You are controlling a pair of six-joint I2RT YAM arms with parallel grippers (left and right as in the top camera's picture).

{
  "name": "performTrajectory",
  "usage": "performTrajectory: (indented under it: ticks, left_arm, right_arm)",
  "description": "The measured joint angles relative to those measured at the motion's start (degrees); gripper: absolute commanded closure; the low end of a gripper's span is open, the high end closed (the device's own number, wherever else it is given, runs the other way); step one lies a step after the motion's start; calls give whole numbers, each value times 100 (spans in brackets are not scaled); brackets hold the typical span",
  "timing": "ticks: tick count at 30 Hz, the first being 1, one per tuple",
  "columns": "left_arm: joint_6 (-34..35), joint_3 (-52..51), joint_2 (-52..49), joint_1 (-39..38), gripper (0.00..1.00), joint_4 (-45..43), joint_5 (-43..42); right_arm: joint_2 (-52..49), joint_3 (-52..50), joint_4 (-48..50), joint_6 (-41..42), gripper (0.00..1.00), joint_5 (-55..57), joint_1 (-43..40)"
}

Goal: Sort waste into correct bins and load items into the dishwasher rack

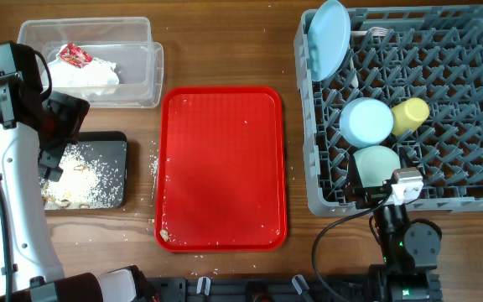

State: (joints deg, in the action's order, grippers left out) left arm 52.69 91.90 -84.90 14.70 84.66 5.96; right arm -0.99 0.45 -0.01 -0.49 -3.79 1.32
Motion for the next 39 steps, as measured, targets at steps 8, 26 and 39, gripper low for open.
performTrajectory:
  ticks: [8, 26, 39]
  left_arm:
    - [0, 0, 0, 0, 0, 0, 0]
    - [0, 0, 0, 0, 0, 0, 0]
    - [-328, 0, 2, 0, 0, 616, 157]
  right_arm:
    - [0, 0, 0, 350, 0, 0, 0]
    - [0, 0, 0, 372, 0, 0, 0]
    - [0, 0, 0, 372, 0, 0, 0]
